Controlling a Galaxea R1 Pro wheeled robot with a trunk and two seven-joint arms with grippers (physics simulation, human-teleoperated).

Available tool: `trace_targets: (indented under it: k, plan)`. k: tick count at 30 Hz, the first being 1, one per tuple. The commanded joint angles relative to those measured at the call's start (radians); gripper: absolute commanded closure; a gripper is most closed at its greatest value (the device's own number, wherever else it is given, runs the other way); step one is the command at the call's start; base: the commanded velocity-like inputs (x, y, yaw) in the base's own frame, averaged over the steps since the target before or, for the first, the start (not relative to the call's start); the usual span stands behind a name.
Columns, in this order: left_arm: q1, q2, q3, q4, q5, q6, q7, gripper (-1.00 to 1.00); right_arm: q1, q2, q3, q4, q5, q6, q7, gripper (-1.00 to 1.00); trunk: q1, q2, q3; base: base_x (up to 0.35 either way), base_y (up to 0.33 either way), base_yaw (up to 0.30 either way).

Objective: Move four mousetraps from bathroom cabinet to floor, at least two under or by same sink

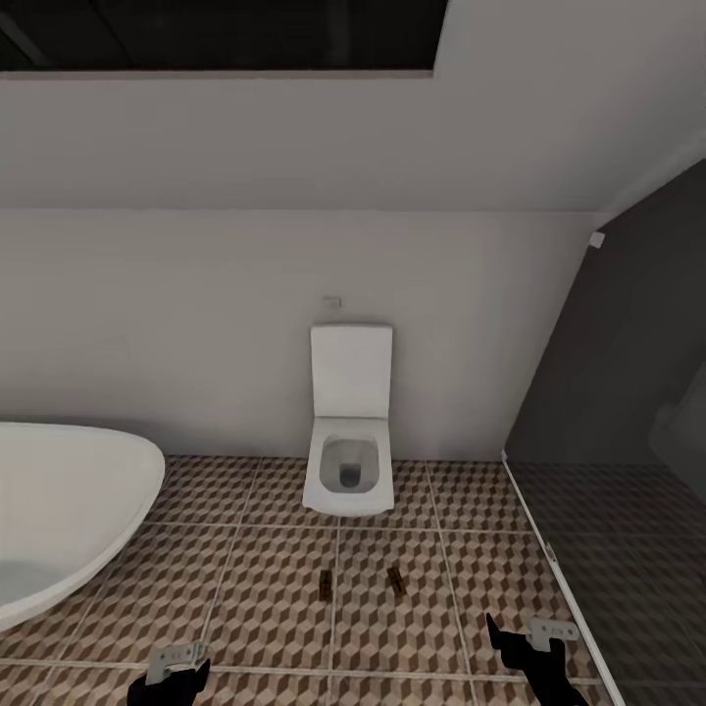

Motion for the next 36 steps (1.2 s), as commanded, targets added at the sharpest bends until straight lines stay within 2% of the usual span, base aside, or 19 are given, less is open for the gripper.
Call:
trace_targets:
  k: [1, 10, 36]
  plan:
    - [-0.002, 0.000, -0.007, 0.005, 0.011, -0.006, -0.007, -1.00, -0.001, 0.000, 0.006, 0.001, -0.011, -0.003, 0.006, -1.00, 0.001, -0.002, -0.002, 0.000, 0.000, 0.000]
    - [-0.002, 0.000, -0.007, 0.005, 0.011, -0.006, -0.007, -1.00, -0.001, 0.001, 0.006, 0.002, -0.011, -0.003, 0.006, -1.00, 0.001, -0.002, 0.005, 0.000, 0.000, 0.000]
    - [-0.002, 0.000, -0.007, 0.005, 0.011, -0.006, -0.007, -1.00, 0.001, 0.001, 0.006, 0.001, -0.011, -0.003, 0.006, -1.00, 0.001, -0.002, 0.045, 0.000, 0.000, 0.000]
